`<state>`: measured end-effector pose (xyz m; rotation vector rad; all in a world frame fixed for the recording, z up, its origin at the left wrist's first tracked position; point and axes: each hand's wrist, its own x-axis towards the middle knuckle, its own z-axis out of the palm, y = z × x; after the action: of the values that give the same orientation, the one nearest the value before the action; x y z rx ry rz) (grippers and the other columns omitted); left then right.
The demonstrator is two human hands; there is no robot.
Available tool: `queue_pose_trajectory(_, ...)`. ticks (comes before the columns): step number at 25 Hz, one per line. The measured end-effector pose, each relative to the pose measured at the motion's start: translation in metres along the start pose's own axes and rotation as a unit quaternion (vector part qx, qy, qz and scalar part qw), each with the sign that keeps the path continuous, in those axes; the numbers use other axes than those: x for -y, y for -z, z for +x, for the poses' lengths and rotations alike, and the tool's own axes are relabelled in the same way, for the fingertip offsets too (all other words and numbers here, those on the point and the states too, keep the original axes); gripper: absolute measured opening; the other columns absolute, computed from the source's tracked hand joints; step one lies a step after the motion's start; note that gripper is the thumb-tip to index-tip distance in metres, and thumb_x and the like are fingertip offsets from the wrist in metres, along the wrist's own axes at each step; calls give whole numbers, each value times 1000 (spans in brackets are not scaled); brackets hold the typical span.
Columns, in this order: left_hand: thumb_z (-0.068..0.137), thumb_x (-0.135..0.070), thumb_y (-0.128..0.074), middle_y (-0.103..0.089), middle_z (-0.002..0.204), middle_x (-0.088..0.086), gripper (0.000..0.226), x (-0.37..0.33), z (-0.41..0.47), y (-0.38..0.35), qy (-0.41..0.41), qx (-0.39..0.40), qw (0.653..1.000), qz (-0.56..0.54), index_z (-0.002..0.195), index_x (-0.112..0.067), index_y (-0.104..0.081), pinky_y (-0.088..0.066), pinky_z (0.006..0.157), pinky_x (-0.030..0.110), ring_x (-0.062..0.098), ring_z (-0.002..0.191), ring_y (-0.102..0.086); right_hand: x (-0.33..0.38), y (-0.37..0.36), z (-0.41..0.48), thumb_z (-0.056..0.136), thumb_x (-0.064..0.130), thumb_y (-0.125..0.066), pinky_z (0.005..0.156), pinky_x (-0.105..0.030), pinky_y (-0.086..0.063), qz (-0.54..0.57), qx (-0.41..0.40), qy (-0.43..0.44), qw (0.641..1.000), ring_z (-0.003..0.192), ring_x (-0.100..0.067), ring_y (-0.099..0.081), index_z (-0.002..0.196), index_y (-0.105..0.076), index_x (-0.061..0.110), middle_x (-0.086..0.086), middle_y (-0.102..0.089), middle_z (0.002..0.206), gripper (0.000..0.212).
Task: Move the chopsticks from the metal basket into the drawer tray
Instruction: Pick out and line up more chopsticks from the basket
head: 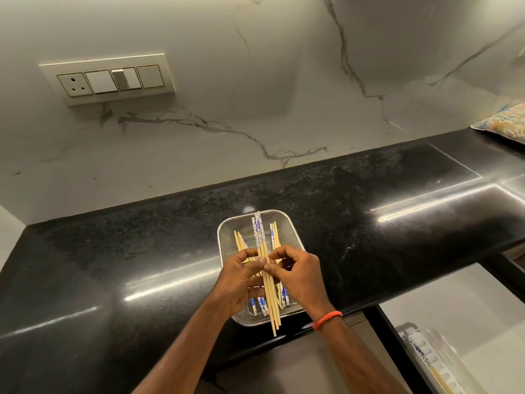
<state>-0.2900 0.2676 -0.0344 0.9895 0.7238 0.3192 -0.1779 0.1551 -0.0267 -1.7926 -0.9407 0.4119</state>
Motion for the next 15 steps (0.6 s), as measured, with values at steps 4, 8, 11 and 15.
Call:
queue_pose_trajectory(4, 81, -16, -79, -76, 105, 24, 38, 0, 0, -8, 7, 25, 1000, 10, 115, -9, -64, -62, 67, 52, 43, 84, -76, -5, 19, 2, 70, 47, -84, 76, -23, -59, 77, 6, -84, 994, 84, -2, -70, 104, -68, 29, 7, -74, 89, 41)
queue_pose_trajectory(8, 78, -15, -78, -76, 104, 23, 40, 9, -2, -22, 37, 82, 995, 34, 114, -5, -64, -62, 63, 49, 42, 79, -76, -10, 47, 23, 83, 38, -78, 91, -43, -58, 129, -38, -150, 979, 95, -14, -73, 131, -58, 23, -2, -78, 100, 54)
queue_pose_trajectory(11, 87, -10, -73, -74, 107, 27, 36, 19, -3, -34, 61, 120, 989, 64, 120, -1, -59, -62, 66, 52, 42, 80, -75, -9, 62, 35, 86, 19, -77, 89, -40, -60, 163, -39, -164, 972, 94, -18, -75, 138, -53, 20, -8, -77, 103, 57)
queue_pose_trajectory(15, 92, -8, -68, -75, 106, 26, 31, 29, -6, -48, 76, 145, 982, 94, 121, -2, -60, -62, 68, 51, 42, 83, -75, -18, 77, 27, 87, 8, -75, 83, -34, -62, 132, -41, -170, 976, 90, -19, -76, 127, -65, 8, -8, -77, 100, 41)
